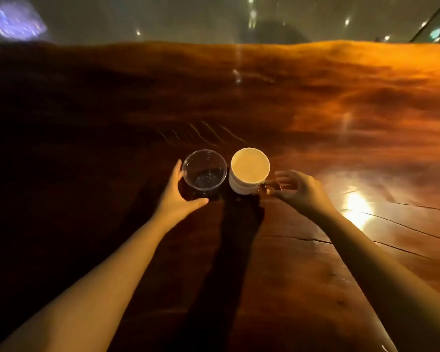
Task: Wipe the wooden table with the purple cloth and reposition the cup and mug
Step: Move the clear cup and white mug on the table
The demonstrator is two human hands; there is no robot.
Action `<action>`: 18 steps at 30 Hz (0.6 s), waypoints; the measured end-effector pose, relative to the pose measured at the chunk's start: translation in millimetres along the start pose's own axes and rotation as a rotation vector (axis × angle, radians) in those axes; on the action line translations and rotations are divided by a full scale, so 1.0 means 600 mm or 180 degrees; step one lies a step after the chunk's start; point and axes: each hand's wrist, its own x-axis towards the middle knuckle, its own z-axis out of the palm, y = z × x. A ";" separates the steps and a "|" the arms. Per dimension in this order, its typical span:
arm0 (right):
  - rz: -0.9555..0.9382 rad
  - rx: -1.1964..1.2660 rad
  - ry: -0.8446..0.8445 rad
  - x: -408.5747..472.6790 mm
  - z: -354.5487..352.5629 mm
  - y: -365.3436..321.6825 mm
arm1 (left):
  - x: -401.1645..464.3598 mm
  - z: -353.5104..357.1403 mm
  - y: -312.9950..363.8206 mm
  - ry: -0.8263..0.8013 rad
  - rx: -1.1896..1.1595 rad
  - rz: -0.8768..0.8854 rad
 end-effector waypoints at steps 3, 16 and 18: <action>-0.0081 0.0428 -0.0048 0.012 0.012 0.010 | 0.026 0.018 0.006 -0.0017 -0.0261 0.0307; -0.0305 0.0993 0.0325 -0.008 0.018 -0.014 | 0.006 0.019 0.016 0.0480 -0.0410 0.0521; -0.0339 0.1114 0.0258 -0.020 0.022 -0.037 | -0.018 -0.006 0.013 0.0549 -0.0512 0.0457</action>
